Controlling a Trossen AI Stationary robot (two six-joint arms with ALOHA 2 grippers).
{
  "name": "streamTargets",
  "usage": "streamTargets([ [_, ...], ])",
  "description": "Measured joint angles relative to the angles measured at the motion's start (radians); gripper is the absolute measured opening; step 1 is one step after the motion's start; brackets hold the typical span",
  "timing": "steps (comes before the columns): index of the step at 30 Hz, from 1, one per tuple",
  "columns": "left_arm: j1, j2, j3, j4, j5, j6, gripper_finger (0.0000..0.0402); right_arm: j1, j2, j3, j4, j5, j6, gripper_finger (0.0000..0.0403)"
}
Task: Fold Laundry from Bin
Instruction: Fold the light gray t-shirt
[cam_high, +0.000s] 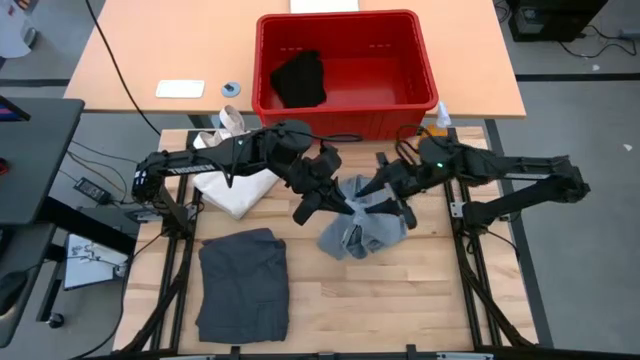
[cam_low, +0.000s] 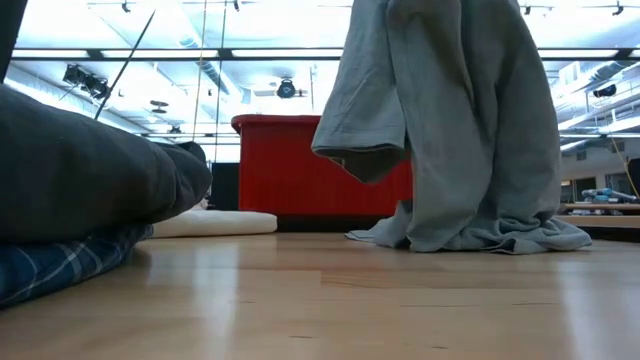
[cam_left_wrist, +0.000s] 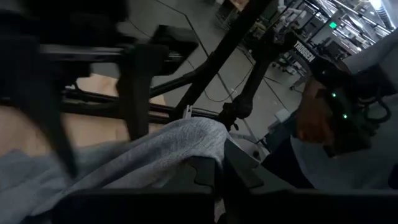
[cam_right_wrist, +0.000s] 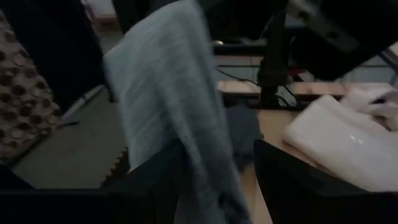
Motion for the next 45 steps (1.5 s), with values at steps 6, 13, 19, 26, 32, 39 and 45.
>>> streamTargets([
  [6,-0.036,0.0,0.0,0.0,0.013,0.019,0.0011,-0.038,0.084,0.0,0.198,-0.225,0.043,0.0229],
  [13,-0.053,0.0,0.0,-0.002,0.012,0.018,0.0011,-0.021,0.175,0.0,0.254,-0.368,0.08,0.029],
  [19,-0.045,0.0,0.0,-0.003,0.012,0.034,0.0011,0.051,0.201,0.0,0.316,-0.391,0.058,0.0276],
  [26,-0.037,-0.002,0.0,-0.014,0.005,0.037,0.0011,0.082,0.171,0.0,0.267,-0.288,0.044,0.0092],
  [32,-0.016,-0.006,0.0,-0.032,-0.064,-0.043,0.0013,0.072,0.096,0.0,0.078,-0.201,0.094,0.0018],
  [39,0.007,-0.011,0.001,-0.024,-0.16,-0.062,0.0088,0.073,-0.067,0.0,-0.103,-0.01,0.108,0.0009],
  [45,0.025,-0.011,0.002,-0.027,-0.239,-0.028,0.0183,0.077,-0.193,0.0,-0.279,0.14,0.174,0.0009],
])
